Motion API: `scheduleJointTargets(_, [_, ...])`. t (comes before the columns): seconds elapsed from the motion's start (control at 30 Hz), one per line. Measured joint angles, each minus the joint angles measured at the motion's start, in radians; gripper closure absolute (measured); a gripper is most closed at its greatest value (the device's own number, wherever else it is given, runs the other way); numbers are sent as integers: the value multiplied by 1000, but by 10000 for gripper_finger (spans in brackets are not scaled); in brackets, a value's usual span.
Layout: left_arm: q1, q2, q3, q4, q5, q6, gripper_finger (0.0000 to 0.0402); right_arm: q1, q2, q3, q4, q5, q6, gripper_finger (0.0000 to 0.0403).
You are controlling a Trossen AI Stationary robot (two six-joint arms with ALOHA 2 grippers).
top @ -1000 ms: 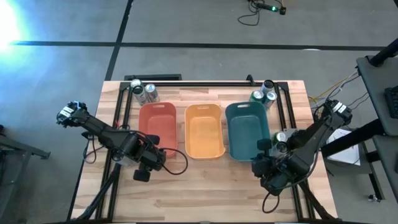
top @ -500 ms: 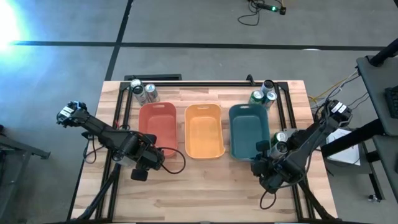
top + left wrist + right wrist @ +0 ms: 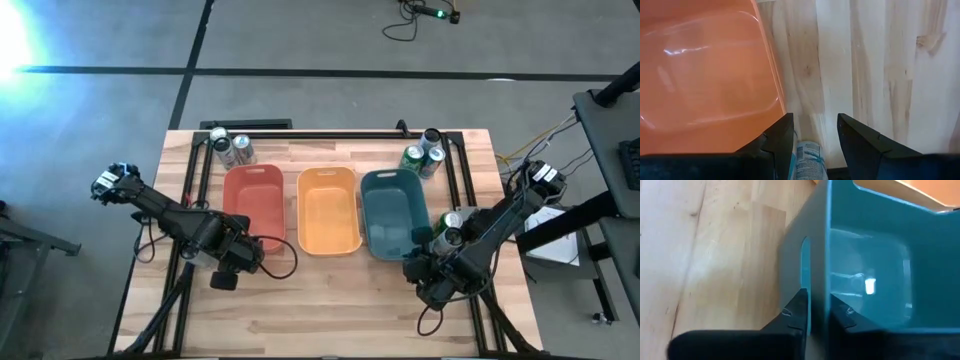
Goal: Sort soda cans
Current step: Move the blue bin on the right side of the yellow bin
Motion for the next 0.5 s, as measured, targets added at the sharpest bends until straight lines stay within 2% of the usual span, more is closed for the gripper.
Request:
scheduleJointTargets(0.33, [-33,-1,15,-6,28,-11,264,0,0,61,-45,-1,3,268])
scheduleJointTargets(0.5, [-36,-2,92,-1,-23,-6,264,-1,0,144,-123,1,2,229])
